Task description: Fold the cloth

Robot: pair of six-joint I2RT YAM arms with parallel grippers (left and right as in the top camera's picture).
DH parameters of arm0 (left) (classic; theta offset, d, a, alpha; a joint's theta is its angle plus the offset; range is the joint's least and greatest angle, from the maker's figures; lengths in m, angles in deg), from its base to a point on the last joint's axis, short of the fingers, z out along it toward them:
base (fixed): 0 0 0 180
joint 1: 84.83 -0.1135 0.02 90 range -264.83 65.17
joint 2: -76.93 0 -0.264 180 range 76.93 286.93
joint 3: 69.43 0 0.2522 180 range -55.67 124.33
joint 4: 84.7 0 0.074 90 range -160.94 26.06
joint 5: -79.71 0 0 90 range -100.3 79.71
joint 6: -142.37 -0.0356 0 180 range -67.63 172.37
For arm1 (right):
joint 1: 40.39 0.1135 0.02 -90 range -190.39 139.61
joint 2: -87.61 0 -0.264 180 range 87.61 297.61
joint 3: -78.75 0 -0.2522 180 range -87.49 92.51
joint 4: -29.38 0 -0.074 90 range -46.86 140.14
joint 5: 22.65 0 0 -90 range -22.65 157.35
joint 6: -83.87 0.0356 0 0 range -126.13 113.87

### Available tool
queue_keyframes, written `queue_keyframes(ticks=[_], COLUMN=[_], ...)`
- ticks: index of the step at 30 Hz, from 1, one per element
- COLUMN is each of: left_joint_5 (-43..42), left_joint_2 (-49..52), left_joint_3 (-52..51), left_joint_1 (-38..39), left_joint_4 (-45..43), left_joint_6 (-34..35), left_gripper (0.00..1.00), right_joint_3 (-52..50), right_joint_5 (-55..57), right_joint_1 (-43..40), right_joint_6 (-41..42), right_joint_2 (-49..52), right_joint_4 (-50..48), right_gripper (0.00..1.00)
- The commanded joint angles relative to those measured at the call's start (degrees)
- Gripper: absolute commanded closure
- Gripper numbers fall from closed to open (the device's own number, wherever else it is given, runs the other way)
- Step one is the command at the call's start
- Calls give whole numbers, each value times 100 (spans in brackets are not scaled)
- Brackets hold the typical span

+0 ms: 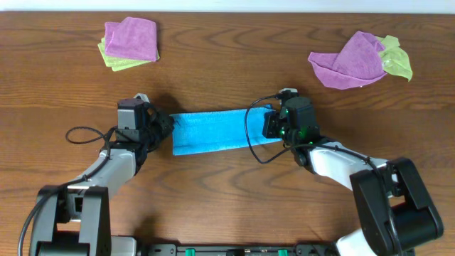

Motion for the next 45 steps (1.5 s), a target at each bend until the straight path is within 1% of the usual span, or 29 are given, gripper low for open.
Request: queue_keyframes(ticks=[1,2,4,7,8,9,10,11,12,13,15,16,17,18,19,20,27,29,30,31,33,34,35,39,42,45], left_joint_5=[173,177,225,275,275,273,273,264,251,251,245,232,229,229,229,229,74,-68,-195,-328,-584,-726,-754,-538,-162,-33], left_joint_2=[101,101,101,101,101,101,101,101,101,101,79,61,48,35,11,-9,-442,-656,-758,-839,-964,-979,-970,-918,-798,-601], left_joint_3=[4,4,4,4,4,4,4,4,4,4,7,7,9,9,11,11,15,15,15,15,15,15,15,15,15,15], left_joint_1=[-9,-9,-9,-9,-9,-9,-9,-9,-9,-9,-9,-9,-13,-22,-33,-50,-256,-284,-284,-284,-269,-249,-219,-63,81,195], left_joint_4=[-2,0,2,17,26,28,28,26,24,20,24,28,42,48,72,90,352,490,544,584,688,739,772,772,741,586], left_joint_6=[-2,-4,-44,-245,-275,-337,-369,-376,-376,-376,-378,-420,-470,-535,-542,-542,-671,-669,-664,-640,-507,-313,-192,4,372,411], left_gripper=[94,92,84,84,80,73,67,66,65,65,64,58,47,46,52,53,53,63,66,71,89,94,94,94,94,94], right_joint_3=[107,107,107,107,107,107,107,107,107,107,107,107,107,107,107,107,107,107,107,107,107,107,107,107,83,11], right_joint_5=[164,164,164,160,155,138,129,96,52,-22,-164,-201,-203,-203,-203,-203,-133,-131,-129,-129,-133,-138,-138,-352,-439,-439], right_joint_1=[-42,-42,-42,-37,-35,-31,-24,-26,-26,-26,-26,-26,-26,-26,-26,-26,-33,-33,-42,-63,-133,-203,-251,-407,-433,-433], right_joint_6=[-122,-122,-122,-120,-120,-120,-118,-118,-116,-116,-92,-33,20,61,118,146,188,247,304,404,713,1001,1169,1628,1895,2083], right_joint_2=[44,44,44,44,44,42,42,37,31,11,-33,-72,-116,-170,-232,-299,-979,-1231,-1360,-1488,-1718,-1902,-2004,-2247,-2192,-2037], right_joint_4=[-11,-11,-13,-11,-9,-11,-13,-13,-13,-11,-2,17,48,66,83,120,791,1104,1276,1464,1847,2166,2343,2765,2990,3012], right_gripper=[98,96,94,87,81,73,68,64,51,45,40,37,36,34,32,31,27,26,25,23,14,7,1,1,1,1])
